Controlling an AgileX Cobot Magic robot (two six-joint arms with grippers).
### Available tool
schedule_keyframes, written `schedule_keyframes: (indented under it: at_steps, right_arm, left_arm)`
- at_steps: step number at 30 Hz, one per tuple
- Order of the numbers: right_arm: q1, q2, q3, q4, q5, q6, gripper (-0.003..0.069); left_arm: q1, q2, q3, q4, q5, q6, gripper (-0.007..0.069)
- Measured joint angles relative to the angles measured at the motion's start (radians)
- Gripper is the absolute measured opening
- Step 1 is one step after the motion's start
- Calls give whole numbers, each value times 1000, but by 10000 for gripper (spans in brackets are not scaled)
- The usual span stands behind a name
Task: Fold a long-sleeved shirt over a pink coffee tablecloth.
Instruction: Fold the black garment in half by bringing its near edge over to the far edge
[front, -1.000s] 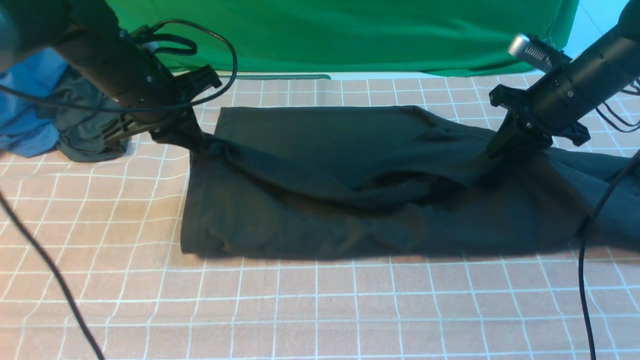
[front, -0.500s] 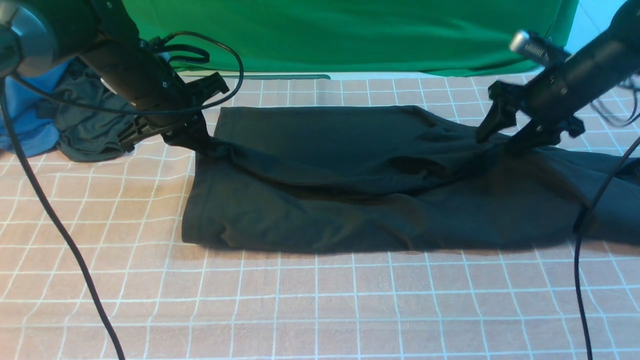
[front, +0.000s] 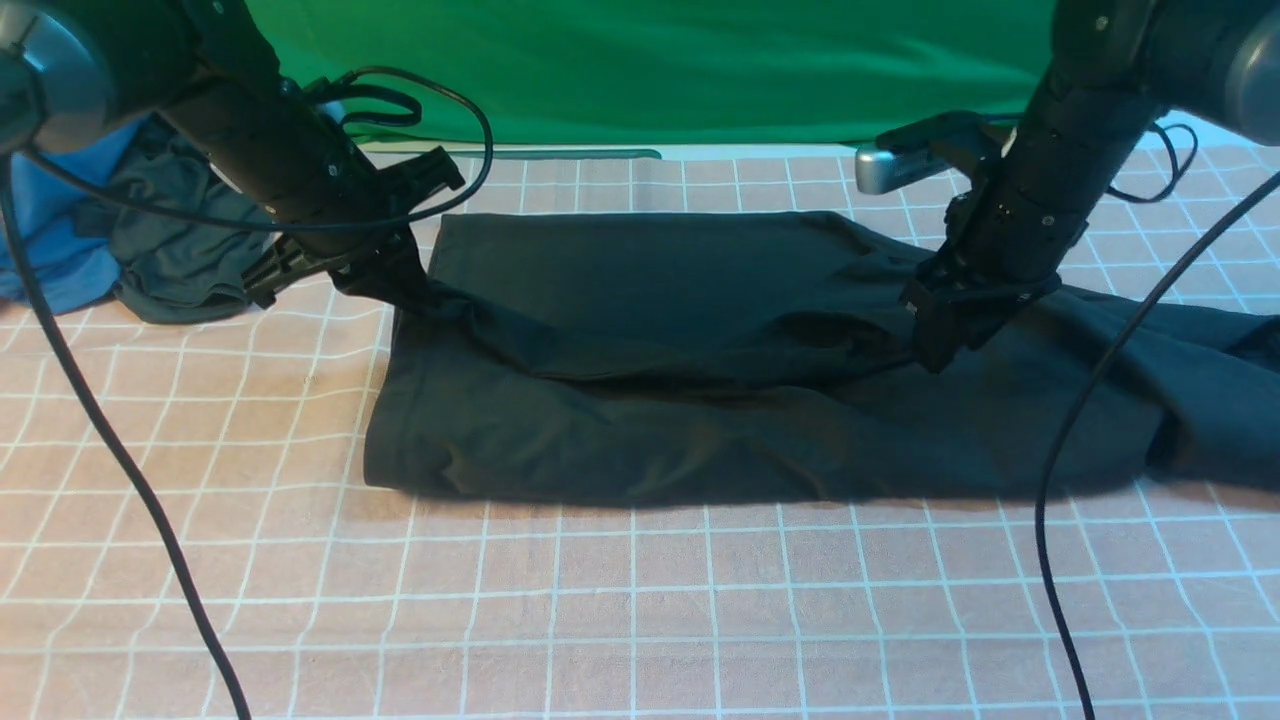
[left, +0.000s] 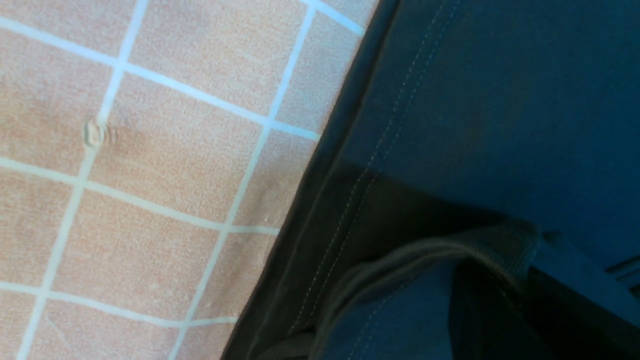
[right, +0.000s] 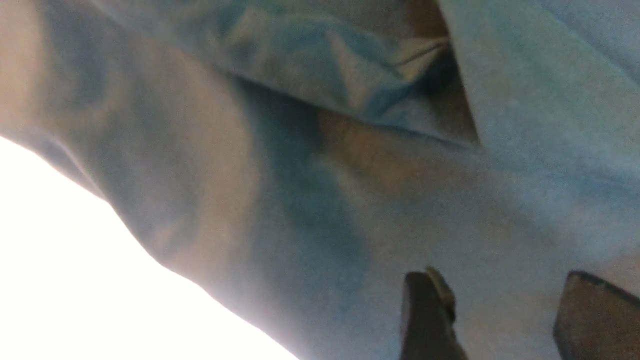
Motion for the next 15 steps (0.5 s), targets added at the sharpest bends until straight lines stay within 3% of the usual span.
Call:
schedule_keyframes:
  at_steps: [10, 15]
  right_arm:
    - [2, -13, -3, -46, -17, -180, 407]
    - [2, -14, -3, -84, -113, -258, 563]
  left_arm:
    - [0, 0, -1, -43, -1, 73, 29]
    - [0, 0, -1, -77, -15, 121, 29]
